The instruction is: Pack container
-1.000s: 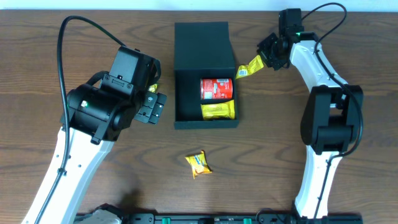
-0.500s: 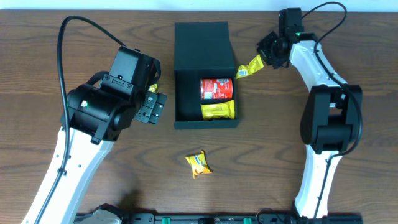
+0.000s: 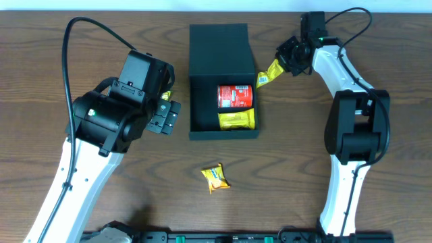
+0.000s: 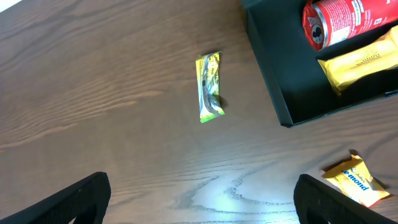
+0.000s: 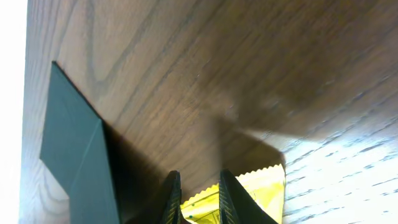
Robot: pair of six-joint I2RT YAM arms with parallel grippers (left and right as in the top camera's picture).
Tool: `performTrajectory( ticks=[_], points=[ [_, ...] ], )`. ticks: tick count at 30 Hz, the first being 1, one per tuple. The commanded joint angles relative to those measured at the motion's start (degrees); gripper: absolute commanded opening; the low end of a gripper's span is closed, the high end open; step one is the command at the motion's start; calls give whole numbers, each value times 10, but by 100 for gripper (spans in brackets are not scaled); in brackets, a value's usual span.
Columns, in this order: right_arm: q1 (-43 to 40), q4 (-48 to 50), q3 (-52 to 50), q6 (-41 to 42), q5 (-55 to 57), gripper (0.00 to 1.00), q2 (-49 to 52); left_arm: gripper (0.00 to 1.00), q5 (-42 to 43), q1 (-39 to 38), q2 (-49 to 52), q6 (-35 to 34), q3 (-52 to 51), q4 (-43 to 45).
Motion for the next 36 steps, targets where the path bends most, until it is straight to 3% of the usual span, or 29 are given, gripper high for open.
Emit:
performTrajectory(
  ticks=[1, 4, 8, 23, 29, 36],
  points=[
    [0, 3, 11, 24, -17, 20, 7, 95, -2, 2, 3, 2, 5, 0],
    [0, 3, 11, 24, -21, 17, 7, 96, -2, 1, 3, 2, 5, 0],
    [0, 3, 11, 24, -32, 2, 7, 95, -2, 1, 3, 2, 5, 0],
    [-12, 30, 17, 17, -117, 1, 7, 95, -2, 1, 3, 2, 5, 0],
    [-23, 9, 18, 3, -123, 23, 7, 95, -2, 1, 3, 2, 5, 0],
    [-30, 3, 20, 7, -145, 26, 7, 96, -2, 1, 3, 2, 5, 0]
  ],
)
